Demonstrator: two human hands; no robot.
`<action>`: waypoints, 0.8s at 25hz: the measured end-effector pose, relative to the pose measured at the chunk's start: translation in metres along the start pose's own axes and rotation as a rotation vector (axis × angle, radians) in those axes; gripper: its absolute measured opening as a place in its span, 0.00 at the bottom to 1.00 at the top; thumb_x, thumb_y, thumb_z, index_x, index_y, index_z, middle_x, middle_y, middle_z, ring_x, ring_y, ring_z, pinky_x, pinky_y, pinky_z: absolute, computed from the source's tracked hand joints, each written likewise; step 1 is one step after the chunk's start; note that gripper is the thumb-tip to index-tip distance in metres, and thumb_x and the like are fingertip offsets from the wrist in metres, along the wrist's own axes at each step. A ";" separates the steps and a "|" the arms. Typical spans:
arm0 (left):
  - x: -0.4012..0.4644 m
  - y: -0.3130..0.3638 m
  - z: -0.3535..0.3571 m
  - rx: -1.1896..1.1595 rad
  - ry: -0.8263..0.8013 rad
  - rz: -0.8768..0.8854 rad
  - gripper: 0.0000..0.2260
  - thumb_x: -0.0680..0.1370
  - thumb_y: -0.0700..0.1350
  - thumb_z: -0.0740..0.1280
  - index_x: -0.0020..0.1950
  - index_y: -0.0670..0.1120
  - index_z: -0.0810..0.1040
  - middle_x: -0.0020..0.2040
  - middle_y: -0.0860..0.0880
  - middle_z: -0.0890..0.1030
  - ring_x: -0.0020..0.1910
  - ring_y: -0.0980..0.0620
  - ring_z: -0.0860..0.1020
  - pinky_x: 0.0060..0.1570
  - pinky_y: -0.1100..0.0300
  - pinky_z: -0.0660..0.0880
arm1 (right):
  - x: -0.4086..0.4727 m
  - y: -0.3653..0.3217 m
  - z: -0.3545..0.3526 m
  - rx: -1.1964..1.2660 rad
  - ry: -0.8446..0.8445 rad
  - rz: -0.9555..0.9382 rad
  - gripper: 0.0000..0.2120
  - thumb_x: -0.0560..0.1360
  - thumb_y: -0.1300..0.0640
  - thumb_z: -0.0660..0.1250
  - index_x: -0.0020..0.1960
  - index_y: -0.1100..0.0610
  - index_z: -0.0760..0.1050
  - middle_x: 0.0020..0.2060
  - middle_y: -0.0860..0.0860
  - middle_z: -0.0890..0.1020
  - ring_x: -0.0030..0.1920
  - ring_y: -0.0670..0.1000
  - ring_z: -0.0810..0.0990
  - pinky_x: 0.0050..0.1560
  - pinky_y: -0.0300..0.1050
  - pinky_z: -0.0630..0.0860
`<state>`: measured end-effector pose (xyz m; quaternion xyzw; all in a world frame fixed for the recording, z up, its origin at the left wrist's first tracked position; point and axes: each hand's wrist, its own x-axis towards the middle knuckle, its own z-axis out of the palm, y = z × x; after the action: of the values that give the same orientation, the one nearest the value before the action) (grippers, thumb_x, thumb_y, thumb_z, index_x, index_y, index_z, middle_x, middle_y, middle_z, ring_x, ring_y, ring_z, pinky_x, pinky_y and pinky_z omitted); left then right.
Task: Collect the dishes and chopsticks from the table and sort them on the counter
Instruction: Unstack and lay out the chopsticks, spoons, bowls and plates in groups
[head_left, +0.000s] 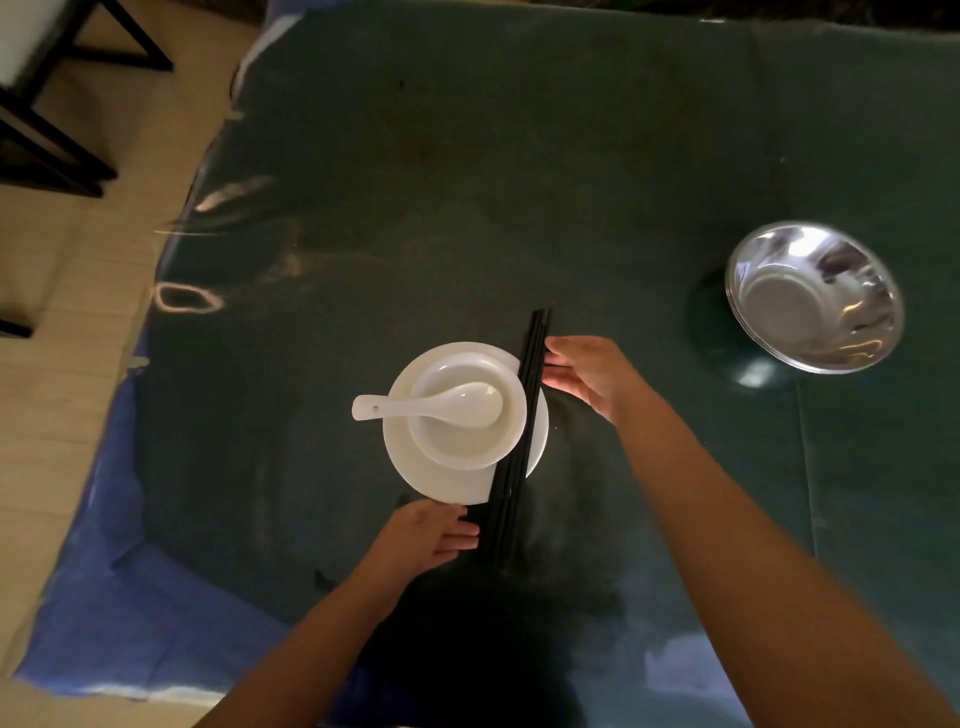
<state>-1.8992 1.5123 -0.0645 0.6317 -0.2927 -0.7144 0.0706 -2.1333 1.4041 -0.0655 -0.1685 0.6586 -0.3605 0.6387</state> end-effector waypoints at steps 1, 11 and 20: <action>0.000 0.001 0.004 -0.046 -0.042 -0.044 0.10 0.80 0.45 0.58 0.49 0.45 0.78 0.48 0.45 0.83 0.49 0.50 0.82 0.48 0.59 0.77 | 0.002 -0.001 0.003 0.042 -0.015 0.016 0.07 0.76 0.60 0.64 0.52 0.62 0.76 0.47 0.57 0.82 0.48 0.54 0.82 0.48 0.45 0.79; -0.020 -0.004 0.028 -0.277 -0.295 -0.008 0.13 0.81 0.40 0.53 0.55 0.42 0.76 0.48 0.43 0.84 0.50 0.47 0.82 0.51 0.53 0.79 | -0.005 -0.009 -0.003 0.054 0.002 -0.035 0.05 0.76 0.64 0.63 0.47 0.57 0.77 0.42 0.52 0.83 0.45 0.49 0.81 0.43 0.41 0.76; -0.067 0.045 -0.006 -0.220 -0.431 0.218 0.14 0.80 0.40 0.56 0.52 0.45 0.83 0.53 0.42 0.83 0.55 0.45 0.81 0.48 0.58 0.79 | -0.061 -0.093 -0.006 -0.002 -0.065 -0.223 0.05 0.75 0.61 0.65 0.45 0.54 0.80 0.36 0.47 0.86 0.39 0.42 0.83 0.40 0.36 0.77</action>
<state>-1.8933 1.5049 0.0162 0.4180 -0.2879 -0.8482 0.1512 -2.1536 1.3838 0.0419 -0.2528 0.6152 -0.4229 0.6154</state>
